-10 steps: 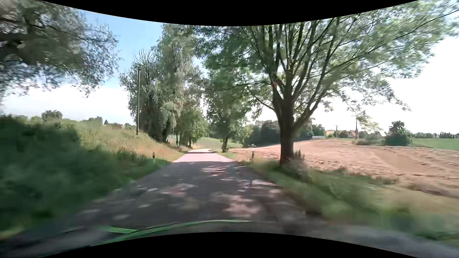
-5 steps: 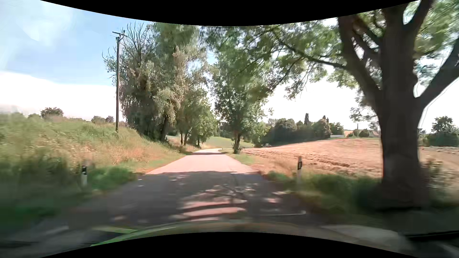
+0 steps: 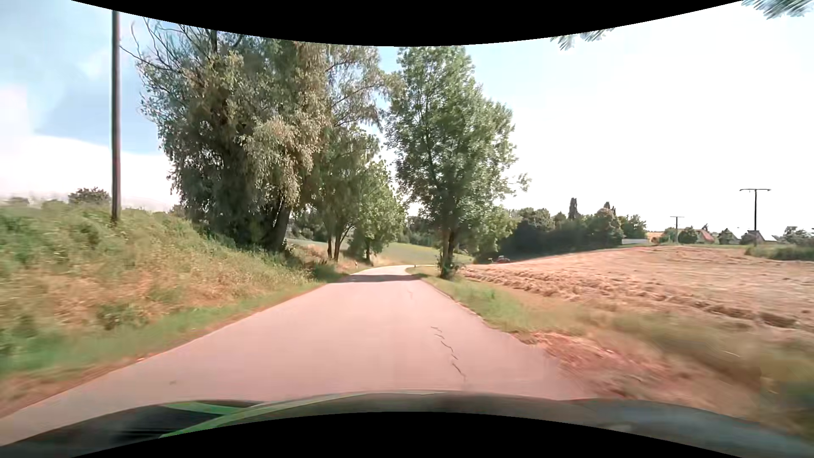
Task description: Follow the waypoints while adhering to traffic rules and regulations
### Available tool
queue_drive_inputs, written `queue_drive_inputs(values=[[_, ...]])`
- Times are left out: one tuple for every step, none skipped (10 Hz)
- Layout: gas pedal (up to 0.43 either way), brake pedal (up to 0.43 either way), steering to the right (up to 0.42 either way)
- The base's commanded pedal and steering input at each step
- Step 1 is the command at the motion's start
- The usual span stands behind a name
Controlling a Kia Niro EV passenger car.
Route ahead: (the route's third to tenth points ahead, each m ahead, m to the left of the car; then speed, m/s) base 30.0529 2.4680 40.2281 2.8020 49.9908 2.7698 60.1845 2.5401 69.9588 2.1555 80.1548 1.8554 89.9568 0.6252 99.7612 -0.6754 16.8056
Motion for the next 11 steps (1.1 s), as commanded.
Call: queue_drive_inputs(values=[[0.0, 0.012, -0.027], [0.0, 0.012, -0.021], [0.0, 0.012, -0.013], [0.0, 0.012, -0.007], [0.0, 0.018, -0.006], [0.0, 0.024, -0.006], [0.0, 0.03, -0.006], [0.0, 0.037, -0.004], [0.0, 0.049, -0.002], [0.0, 0.055, -0.002], [0.0, 0.055, -0.002]])
